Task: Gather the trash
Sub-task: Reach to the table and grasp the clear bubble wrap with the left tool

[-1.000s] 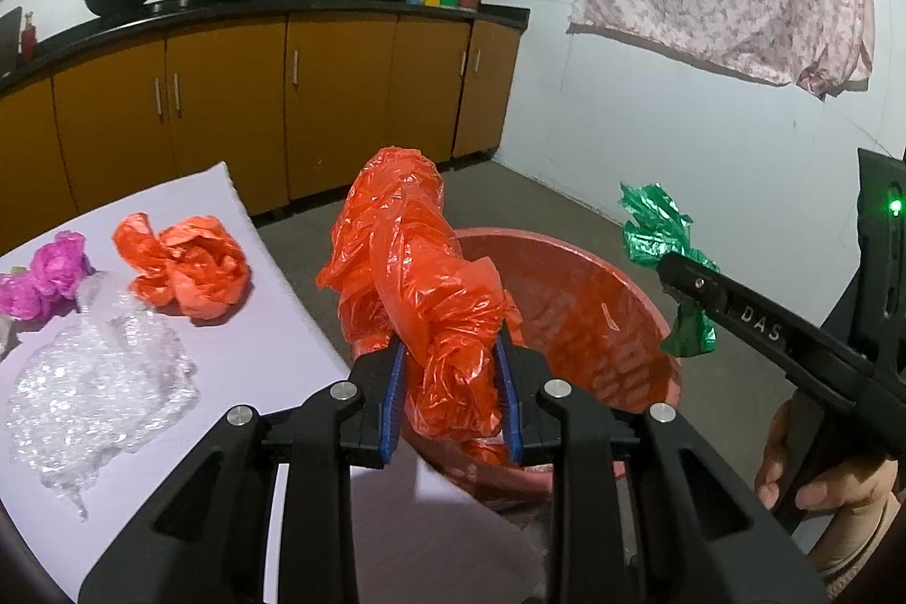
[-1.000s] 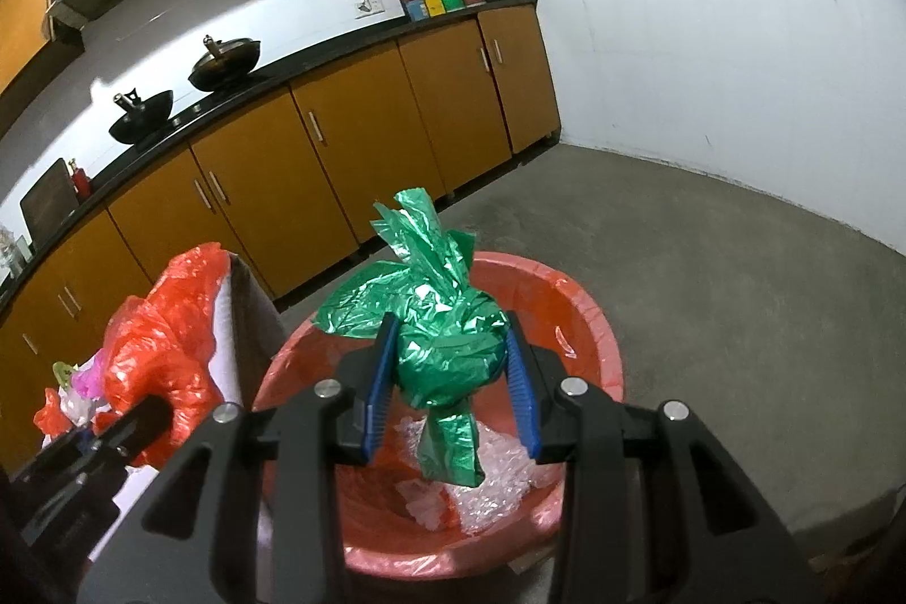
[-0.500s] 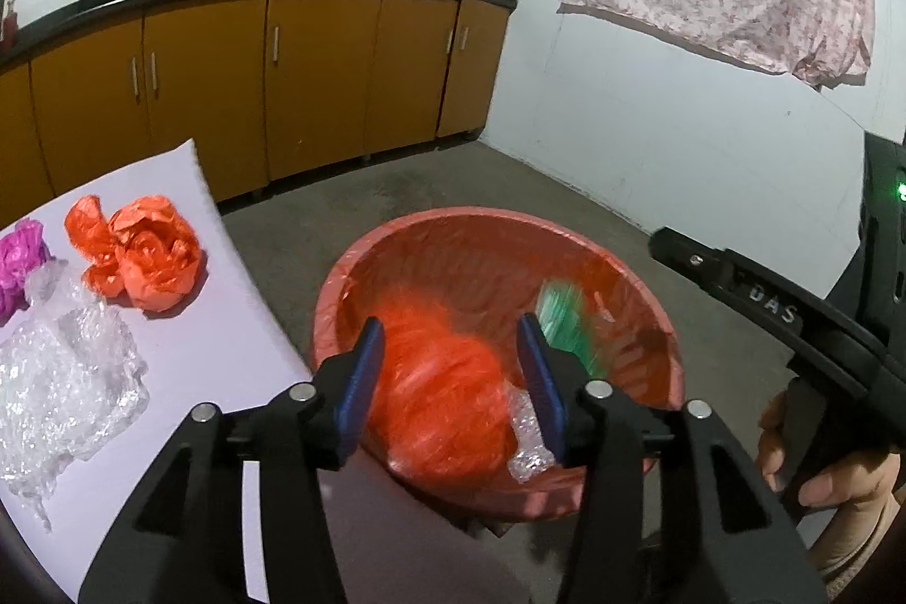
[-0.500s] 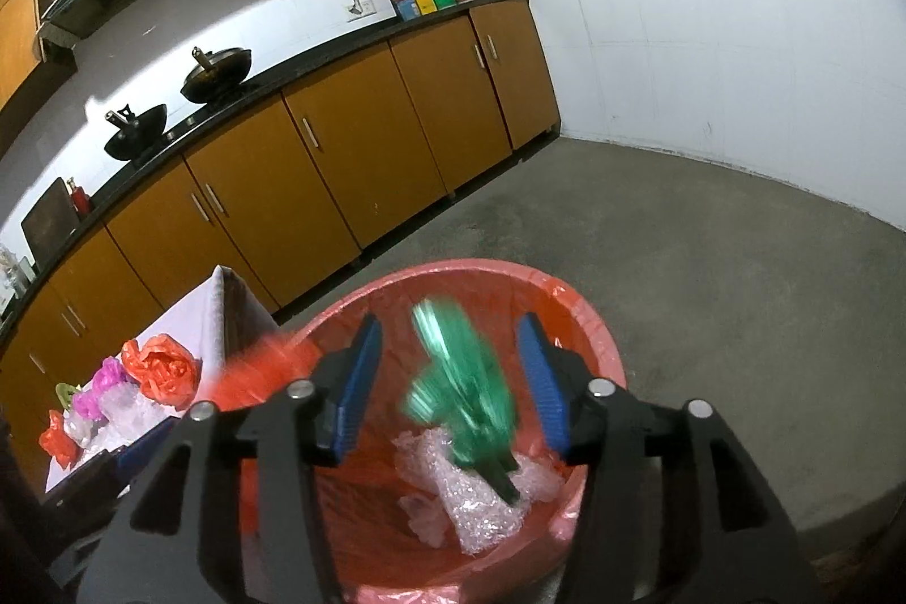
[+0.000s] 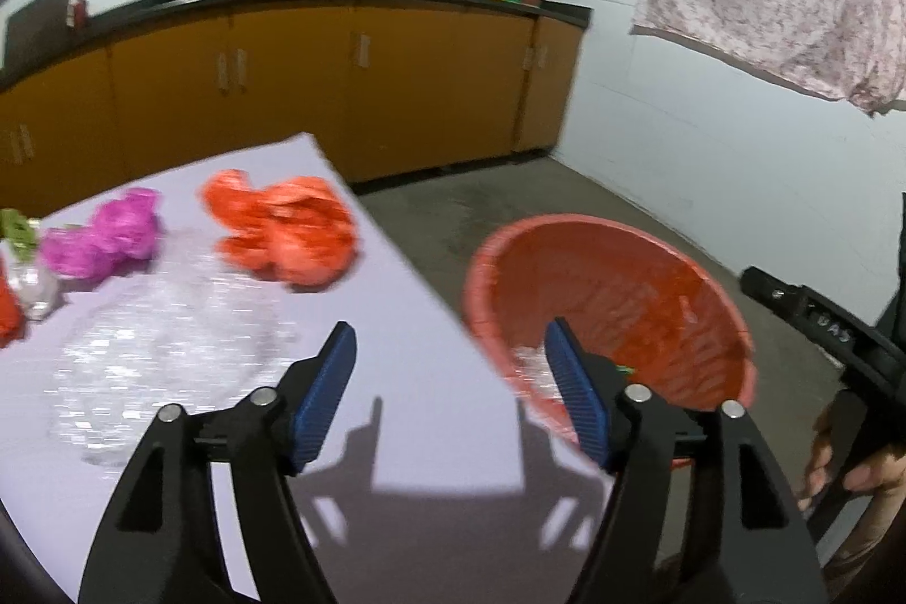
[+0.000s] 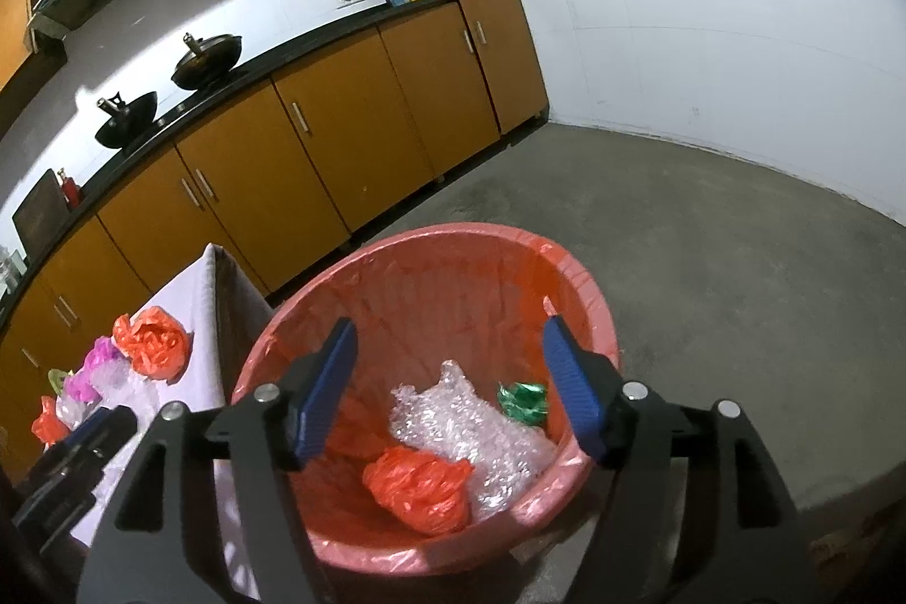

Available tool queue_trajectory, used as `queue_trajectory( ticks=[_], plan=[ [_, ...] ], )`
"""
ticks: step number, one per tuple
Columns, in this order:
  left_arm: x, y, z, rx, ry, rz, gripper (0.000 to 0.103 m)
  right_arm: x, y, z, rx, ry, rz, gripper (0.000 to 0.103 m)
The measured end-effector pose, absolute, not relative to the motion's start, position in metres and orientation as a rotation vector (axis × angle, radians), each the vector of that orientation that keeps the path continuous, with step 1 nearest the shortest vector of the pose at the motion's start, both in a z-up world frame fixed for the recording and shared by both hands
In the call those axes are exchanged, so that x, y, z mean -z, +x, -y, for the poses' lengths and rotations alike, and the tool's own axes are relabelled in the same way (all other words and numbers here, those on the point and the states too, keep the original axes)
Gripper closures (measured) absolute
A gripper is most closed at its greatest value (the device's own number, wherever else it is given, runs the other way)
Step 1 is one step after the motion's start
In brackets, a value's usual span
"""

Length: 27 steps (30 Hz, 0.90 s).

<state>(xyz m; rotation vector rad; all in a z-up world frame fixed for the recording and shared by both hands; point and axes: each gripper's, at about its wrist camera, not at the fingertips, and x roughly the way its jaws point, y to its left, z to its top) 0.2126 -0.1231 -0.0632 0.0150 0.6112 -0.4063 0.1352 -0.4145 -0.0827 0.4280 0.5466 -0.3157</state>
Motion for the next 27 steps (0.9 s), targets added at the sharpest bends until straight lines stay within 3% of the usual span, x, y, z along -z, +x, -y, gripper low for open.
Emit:
queue_trajectory(
  ticks=[4, 6, 14, 20, 23, 27],
  plan=[
    [0.059, 0.211, 0.087, 0.288, 0.039, -0.568, 0.014, 0.081, 0.134, 0.403, 0.290, 0.416, -0.553, 0.035],
    [0.058, 0.219, 0.061, 0.212, 0.040, -0.568, 0.012, 0.079, 0.135, 0.396, 0.277, 0.405, -0.556, 0.035],
    [0.078, 0.265, -0.027, 0.014, -0.060, -0.690, 0.011, 0.076, 0.142, 0.372, 0.234, 0.363, -0.571, 0.035],
    [0.104, 0.281, -0.036, 0.039, -0.084, -0.783, 0.011, 0.074, 0.145, 0.359, 0.217, 0.323, -0.582, 0.035],
    [0.110, 0.283, -0.030, 0.059, -0.061, -0.806, 0.016, 0.072, 0.146, 0.356, 0.214, 0.304, -0.583, 0.035],
    [0.112, 0.286, -0.028, 0.069, -0.051, -0.822, 0.037, 0.070, 0.147, 0.351, 0.210, 0.299, -0.587, 0.035]
  ],
)
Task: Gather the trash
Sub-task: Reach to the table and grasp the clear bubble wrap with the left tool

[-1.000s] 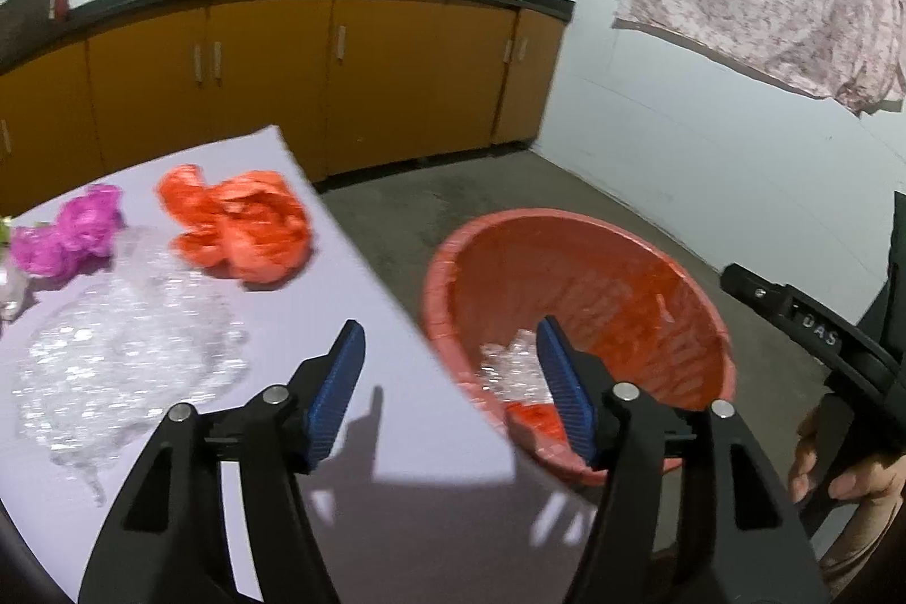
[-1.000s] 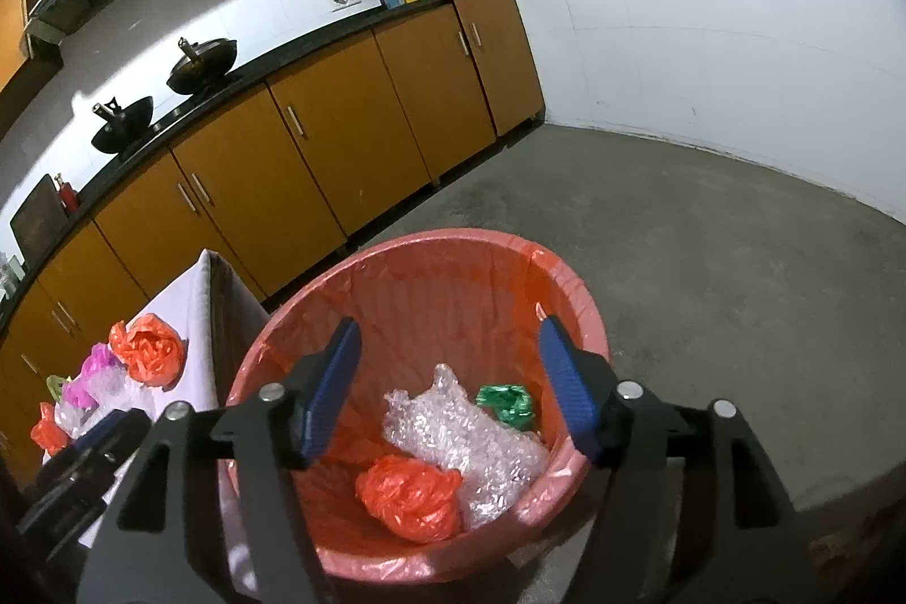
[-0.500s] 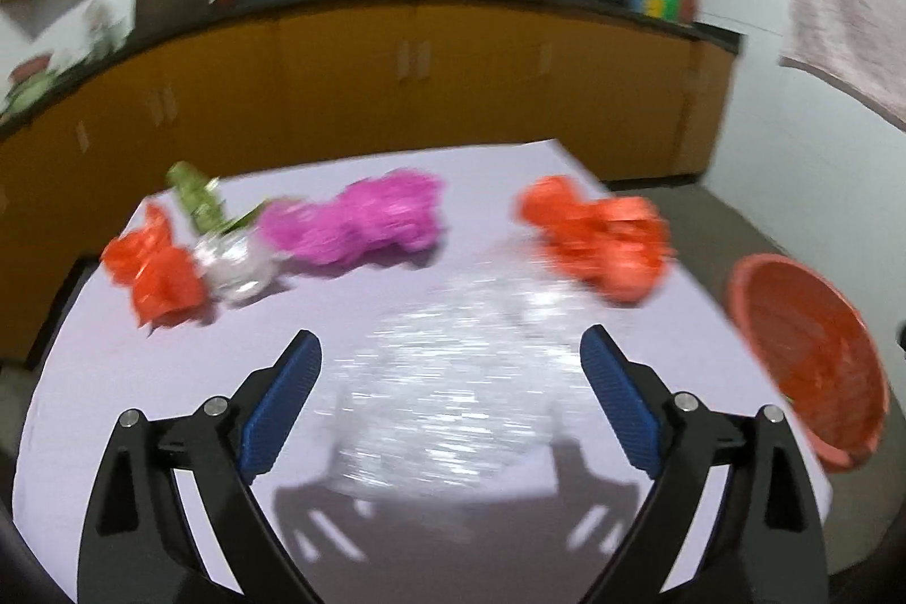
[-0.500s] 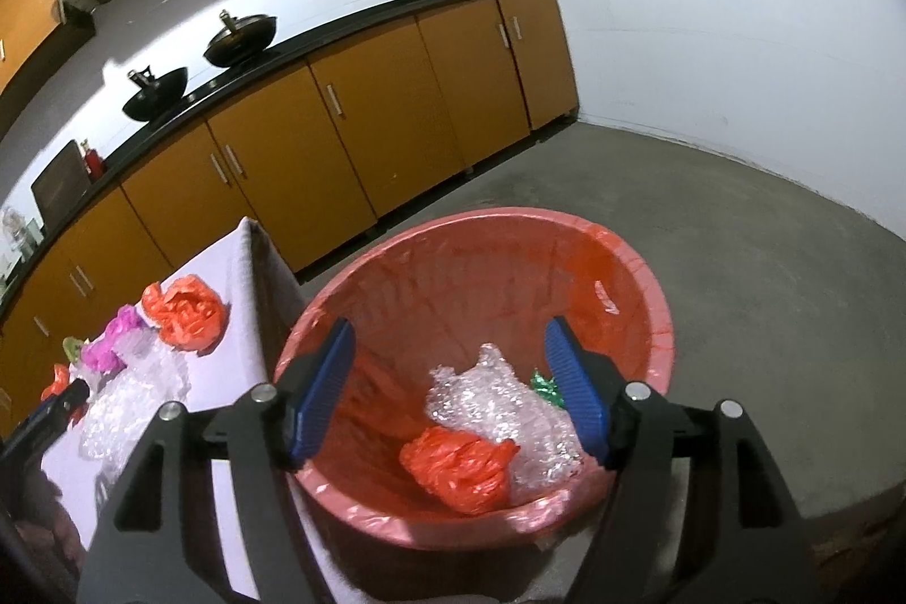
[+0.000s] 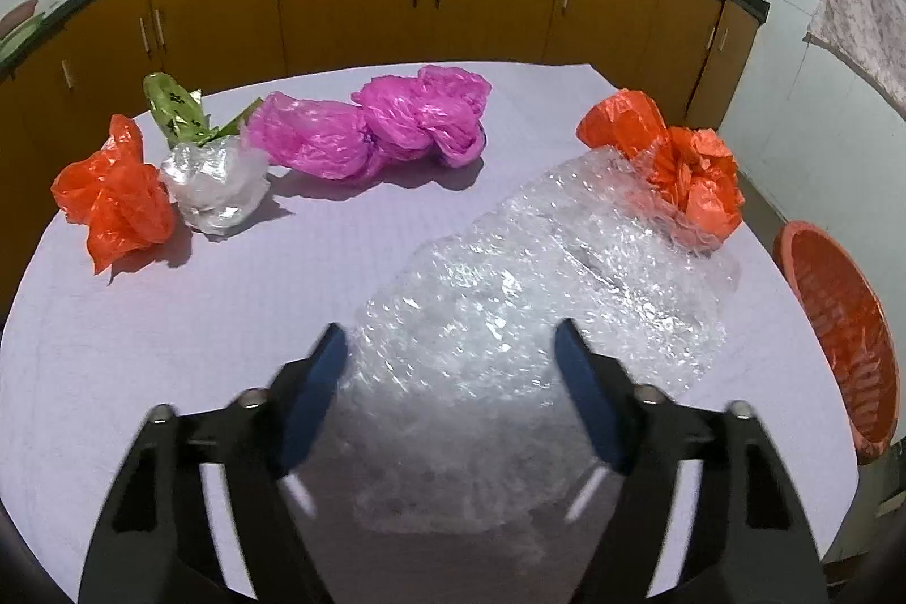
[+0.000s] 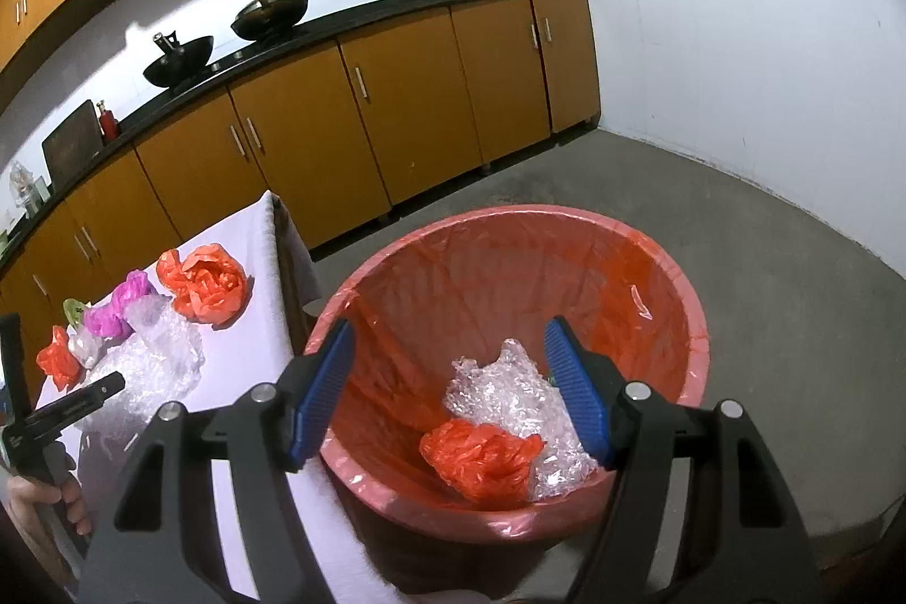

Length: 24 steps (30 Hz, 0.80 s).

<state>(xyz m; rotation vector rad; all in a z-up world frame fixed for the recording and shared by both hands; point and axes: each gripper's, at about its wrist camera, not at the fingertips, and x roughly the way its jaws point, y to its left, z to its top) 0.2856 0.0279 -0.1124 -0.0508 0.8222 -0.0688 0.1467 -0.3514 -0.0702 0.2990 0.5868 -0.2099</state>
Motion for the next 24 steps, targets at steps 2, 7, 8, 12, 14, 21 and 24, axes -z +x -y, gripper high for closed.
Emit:
queue_trajectory(
  ticks=[2, 7, 8, 12, 14, 21, 24],
  plan=[
    [0.112, 0.285, -0.024, 0.077, -0.035, -0.824, 0.043, 0.070, 0.148, 0.348, 0.204, 0.297, -0.589, 0.035],
    [0.109, 0.280, -0.022, 0.096, -0.023, -0.800, 0.072, 0.068, 0.152, 0.335, 0.178, 0.280, -0.593, 0.035],
    [0.107, 0.278, -0.022, 0.097, -0.025, -0.794, 0.074, 0.067, 0.153, 0.332, 0.172, 0.275, -0.592, 0.035],
    [0.102, 0.270, -0.031, 0.087, -0.032, -0.760, 0.080, 0.061, 0.156, 0.318, 0.145, 0.258, -0.587, 0.035],
    [0.099, 0.262, -0.040, 0.081, -0.041, -0.736, 0.081, 0.059, 0.159, 0.312, 0.133, 0.254, -0.585, 0.035],
    [0.076, 0.227, -0.089, 0.037, -0.083, -0.638, 0.081, 0.054, 0.178, 0.271, 0.053, 0.220, -0.595, 0.035],
    [0.064, 0.213, -0.114, -0.008, -0.096, -0.592, 0.082, 0.055, 0.190, 0.249, 0.010, 0.203, -0.606, 0.035]
  ],
)
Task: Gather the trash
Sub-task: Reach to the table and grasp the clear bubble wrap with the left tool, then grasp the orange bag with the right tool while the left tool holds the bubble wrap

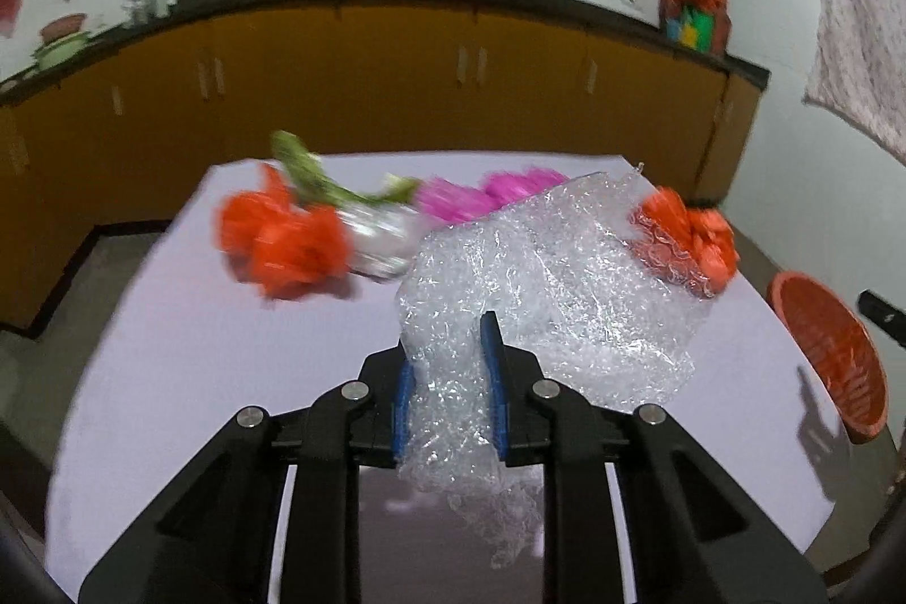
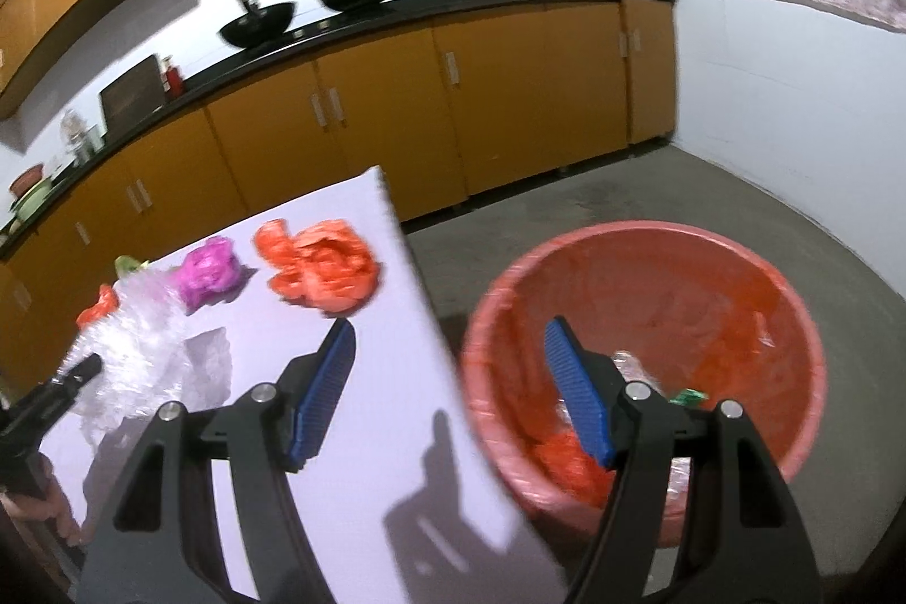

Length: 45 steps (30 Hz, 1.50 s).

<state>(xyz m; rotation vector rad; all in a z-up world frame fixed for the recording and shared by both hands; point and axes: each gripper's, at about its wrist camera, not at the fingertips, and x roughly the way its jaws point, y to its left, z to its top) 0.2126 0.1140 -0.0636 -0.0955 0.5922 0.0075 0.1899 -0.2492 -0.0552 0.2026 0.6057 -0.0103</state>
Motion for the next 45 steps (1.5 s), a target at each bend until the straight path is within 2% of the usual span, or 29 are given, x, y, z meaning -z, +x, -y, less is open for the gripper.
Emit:
queue_trajectory(
  ticks=[2, 4, 7, 16, 23, 24, 25, 26, 28, 31, 35, 45],
  plan=[
    [0.056, 0.205, -0.131, -0.047, -0.107, -0.566, 0.081, 0.057, 0.202, 0.230, -0.022, 0.186, -0.616, 0.029],
    [0.050, 0.199, -0.151, -0.097, -0.126, -0.539, 0.082, 0.058, 0.213, 0.216, -0.036, 0.165, -0.609, 0.017],
    [0.045, 0.193, -0.174, -0.162, -0.134, -0.512, 0.082, 0.063, 0.235, 0.193, -0.048, 0.122, -0.611, 0.010],
    [0.050, 0.197, -0.217, -0.299, -0.188, -0.497, 0.082, 0.083, 0.310, 0.162, -0.036, 0.054, -0.666, 0.005],
    [0.053, 0.203, -0.218, -0.317, -0.199, -0.492, 0.081, 0.098, 0.351, 0.144, -0.047, -0.063, -0.748, 0.005],
    [0.053, 0.204, -0.217, -0.315, -0.197, -0.494, 0.082, 0.099, 0.354, 0.143, -0.063, -0.063, -0.763, 0.010],
    [0.053, 0.204, -0.215, -0.313, -0.194, -0.495, 0.082, 0.101, 0.355, 0.142, -0.072, -0.063, -0.771, 0.023],
    [0.054, 0.205, -0.216, -0.312, -0.194, -0.496, 0.081, 0.102, 0.357, 0.141, -0.076, -0.062, -0.780, 0.031],
    [0.055, 0.203, -0.216, -0.307, -0.196, -0.497, 0.082, 0.104, 0.357, 0.143, -0.092, -0.050, -0.795, 0.054],
    [0.054, 0.201, -0.213, -0.299, -0.195, -0.493, 0.081, 0.104, 0.350, 0.147, -0.114, -0.025, -0.797, 0.067],
    [0.049, 0.197, -0.212, -0.288, -0.190, -0.486, 0.081, 0.098, 0.331, 0.150, -0.151, 0.023, -0.784, 0.070],
    [0.029, 0.183, -0.190, -0.234, -0.190, -0.450, 0.081, 0.059, 0.262, 0.163, -0.195, 0.099, -0.705, 0.070]
  ],
)
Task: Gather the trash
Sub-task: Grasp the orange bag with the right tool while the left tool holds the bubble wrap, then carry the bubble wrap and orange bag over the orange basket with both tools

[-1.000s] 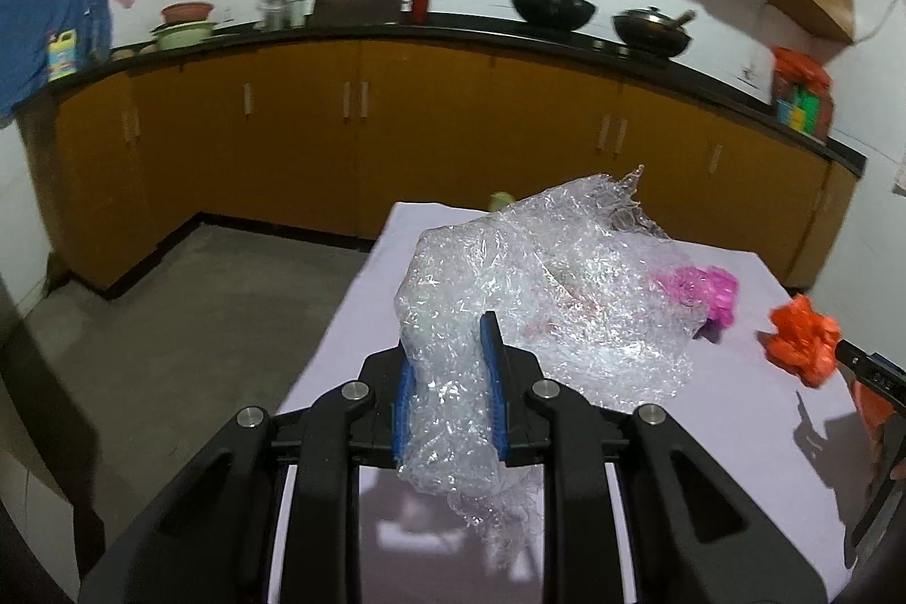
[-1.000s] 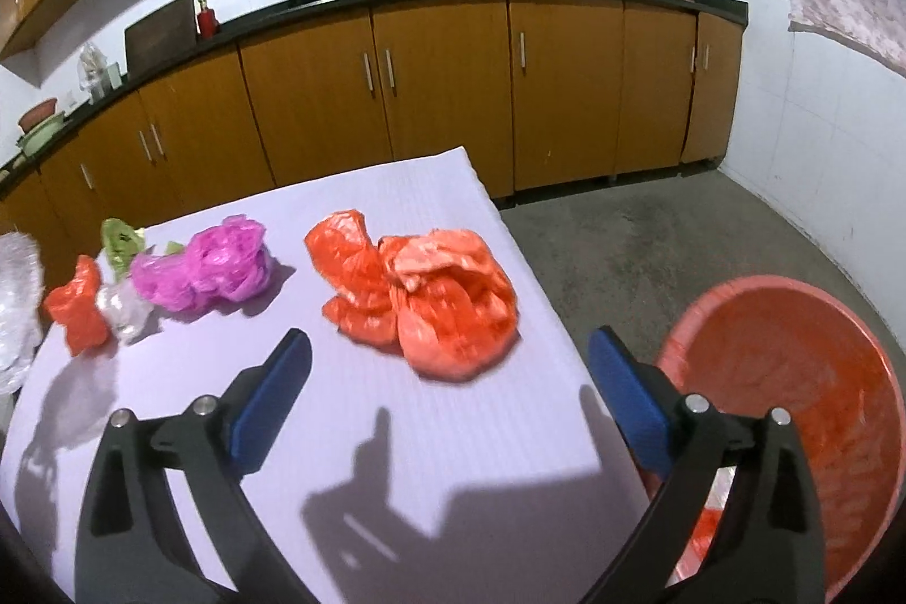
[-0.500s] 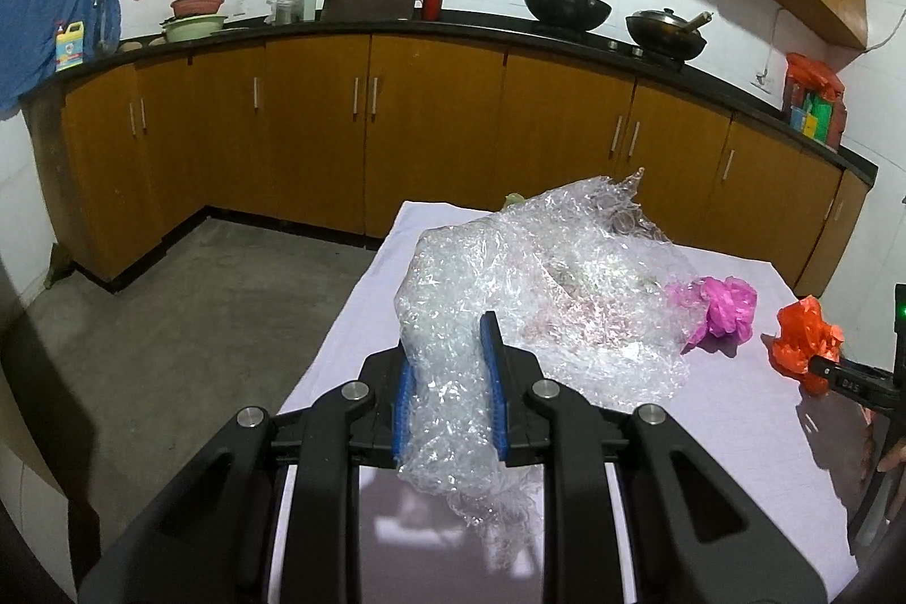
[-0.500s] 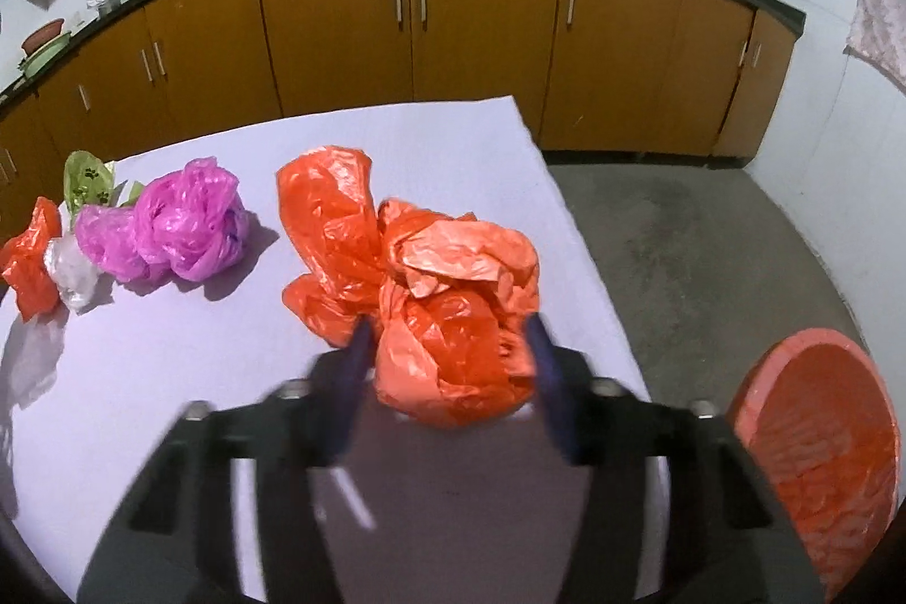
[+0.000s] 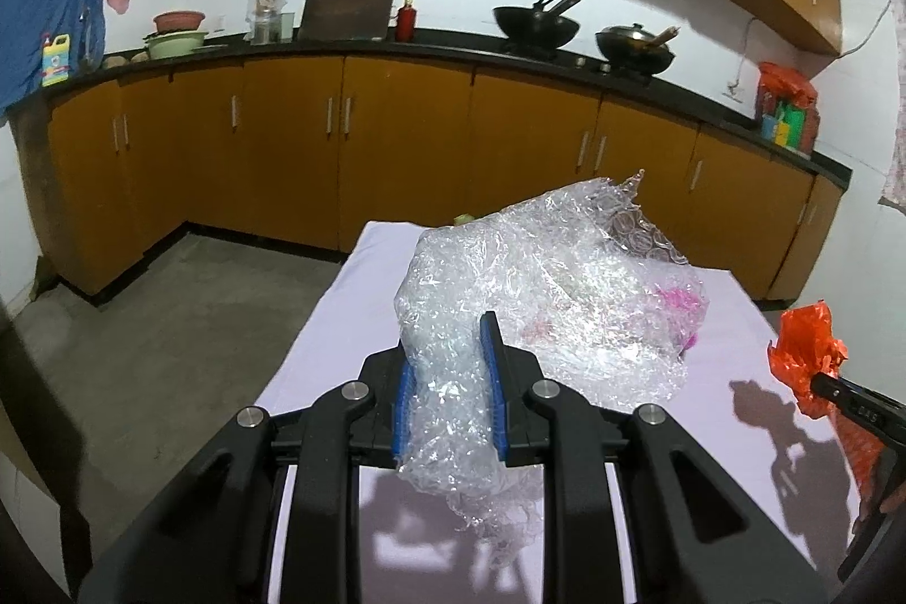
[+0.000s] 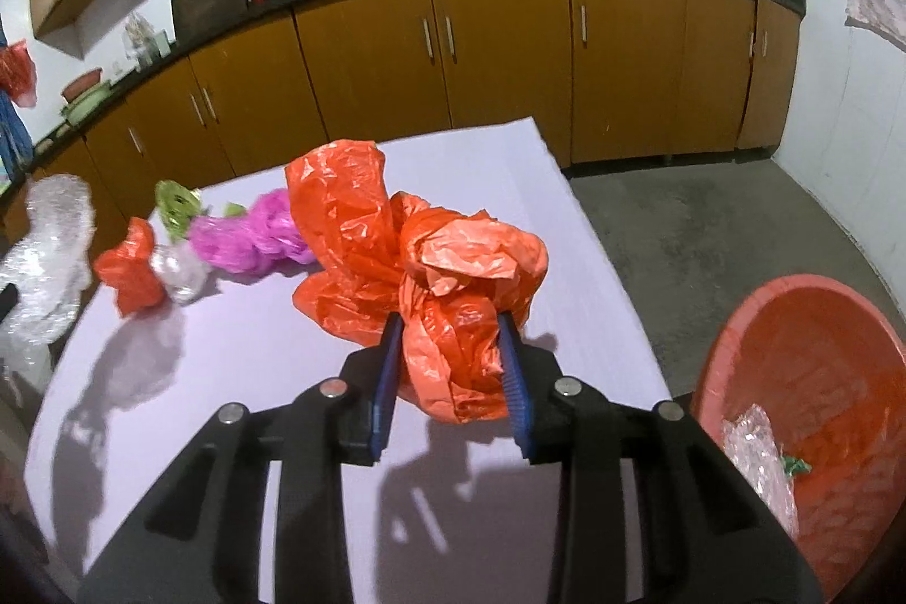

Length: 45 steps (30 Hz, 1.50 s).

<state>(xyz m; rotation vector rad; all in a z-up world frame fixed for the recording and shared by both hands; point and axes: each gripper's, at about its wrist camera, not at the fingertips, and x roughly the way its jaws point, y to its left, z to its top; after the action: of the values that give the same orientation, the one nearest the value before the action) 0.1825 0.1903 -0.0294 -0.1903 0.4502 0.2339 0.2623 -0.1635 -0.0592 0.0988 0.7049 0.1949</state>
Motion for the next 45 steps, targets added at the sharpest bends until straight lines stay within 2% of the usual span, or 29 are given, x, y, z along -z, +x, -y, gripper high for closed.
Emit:
queue_trajectory(
  ticks=[12, 28, 45],
  plan=[
    [0.007, 0.171, -0.143, -0.115, -0.192, -0.422, 0.082, 0.021, 0.192, 0.241, -0.049, 0.195, -0.615, 0.070],
    [-0.001, 0.175, -0.049, 0.094, -0.166, -0.432, 0.081, 0.014, 0.127, 0.331, 0.181, 0.204, -0.524, 0.070],
    [0.007, 0.185, 0.051, 0.272, -0.132, -0.486, 0.082, 0.014, 0.109, 0.376, 0.281, 0.224, -0.494, 0.070]
  ],
)
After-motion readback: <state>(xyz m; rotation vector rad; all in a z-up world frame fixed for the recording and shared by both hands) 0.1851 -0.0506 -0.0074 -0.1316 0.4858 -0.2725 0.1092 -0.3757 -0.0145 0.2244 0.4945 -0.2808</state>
